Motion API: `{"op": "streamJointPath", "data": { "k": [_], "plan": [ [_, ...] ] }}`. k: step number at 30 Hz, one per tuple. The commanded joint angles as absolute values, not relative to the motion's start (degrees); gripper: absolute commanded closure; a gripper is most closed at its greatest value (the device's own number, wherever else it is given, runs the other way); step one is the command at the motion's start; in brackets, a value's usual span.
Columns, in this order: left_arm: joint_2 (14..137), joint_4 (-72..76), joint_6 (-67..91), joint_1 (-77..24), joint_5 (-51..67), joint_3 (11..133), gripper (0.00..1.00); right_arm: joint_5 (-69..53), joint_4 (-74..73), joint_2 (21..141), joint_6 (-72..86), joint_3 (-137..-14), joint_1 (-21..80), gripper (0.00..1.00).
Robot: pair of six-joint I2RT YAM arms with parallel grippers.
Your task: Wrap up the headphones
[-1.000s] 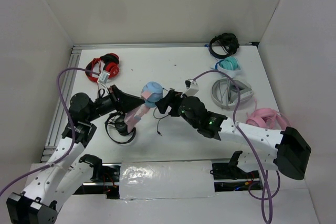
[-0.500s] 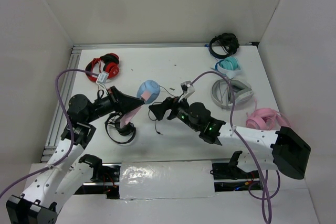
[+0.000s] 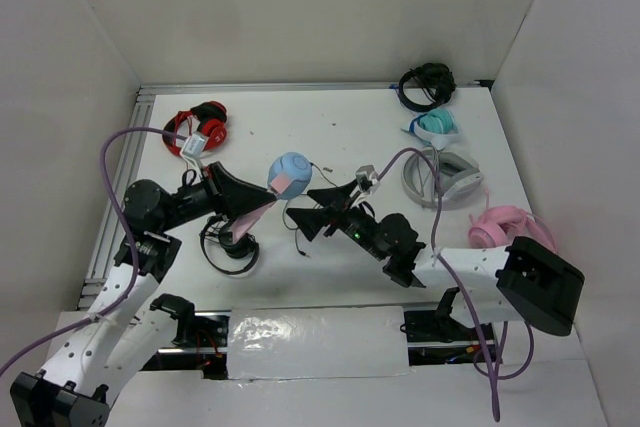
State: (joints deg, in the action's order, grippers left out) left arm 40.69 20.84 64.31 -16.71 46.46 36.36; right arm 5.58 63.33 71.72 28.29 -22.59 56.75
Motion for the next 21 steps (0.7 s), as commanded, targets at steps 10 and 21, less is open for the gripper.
{"op": "streamJointPath", "data": {
  "k": [10, 21],
  "plan": [
    [36.74, 28.47, 67.23, -16.87, 47.72, 43.06, 1.0, 6.24, 76.28, 76.9, 23.12, -28.38, 56.69, 0.0],
    [38.23, 29.0, 69.52, -16.87, 50.18, 44.38, 1.0, 6.5, 77.86, 79.89, 21.97, -33.84, 55.46, 0.0]
  ]
}}
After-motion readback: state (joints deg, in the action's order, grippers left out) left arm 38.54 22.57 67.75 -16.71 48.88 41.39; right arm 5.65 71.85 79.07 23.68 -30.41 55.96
